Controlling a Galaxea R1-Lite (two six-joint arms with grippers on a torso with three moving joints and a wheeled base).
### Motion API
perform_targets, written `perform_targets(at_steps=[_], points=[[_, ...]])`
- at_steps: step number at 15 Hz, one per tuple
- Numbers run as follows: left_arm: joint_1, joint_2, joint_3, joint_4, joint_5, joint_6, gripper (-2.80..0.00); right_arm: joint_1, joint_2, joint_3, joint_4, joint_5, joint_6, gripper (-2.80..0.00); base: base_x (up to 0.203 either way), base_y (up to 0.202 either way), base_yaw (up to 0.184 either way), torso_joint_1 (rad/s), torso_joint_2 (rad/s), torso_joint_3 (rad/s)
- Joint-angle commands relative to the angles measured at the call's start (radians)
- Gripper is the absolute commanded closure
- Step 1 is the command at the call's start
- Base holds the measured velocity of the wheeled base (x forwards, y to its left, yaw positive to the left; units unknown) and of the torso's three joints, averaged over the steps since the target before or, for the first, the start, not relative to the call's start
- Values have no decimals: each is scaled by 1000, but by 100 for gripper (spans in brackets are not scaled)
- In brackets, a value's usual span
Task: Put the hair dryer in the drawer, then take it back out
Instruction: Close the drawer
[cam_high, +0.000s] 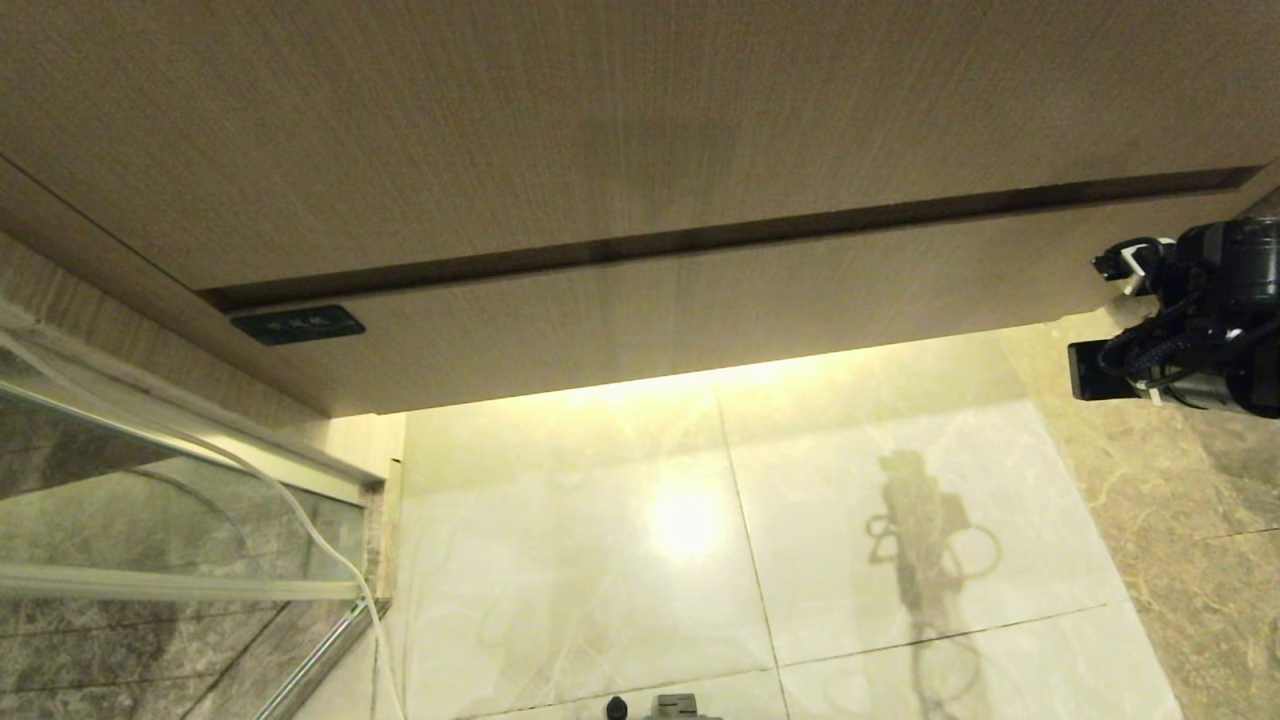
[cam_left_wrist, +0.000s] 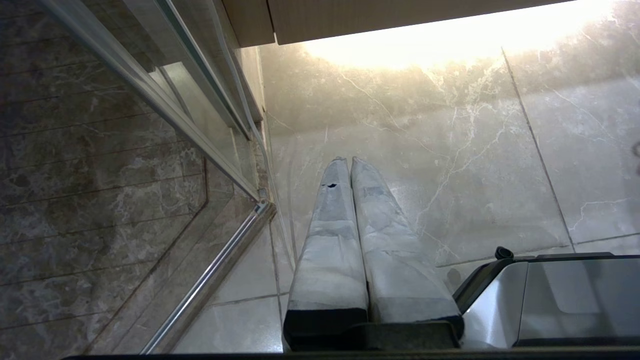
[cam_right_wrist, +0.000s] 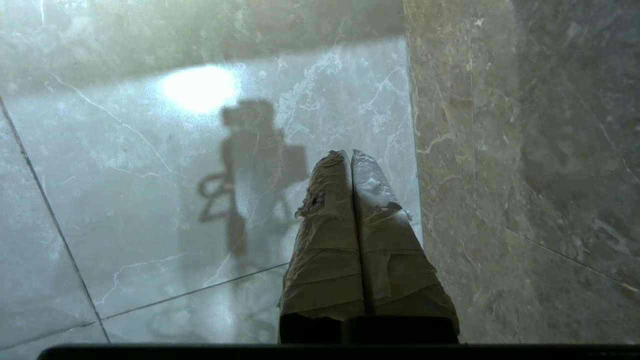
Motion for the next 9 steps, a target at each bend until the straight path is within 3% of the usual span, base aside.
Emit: perform_targets(at_steps=[1,5,9], points=[[0,0,-1,1,0,0,0,0,-30,14,2,0,-1,0,0,0,0,0,0,0],[0,0,-1,1,0,0,0,18,-126,101,23,13,-32,0,0,0,0,0,0,0],[0,0,0,0,0,0,0,106,-253,165,60,37,-35,0,0,0,0,0,0,0]])
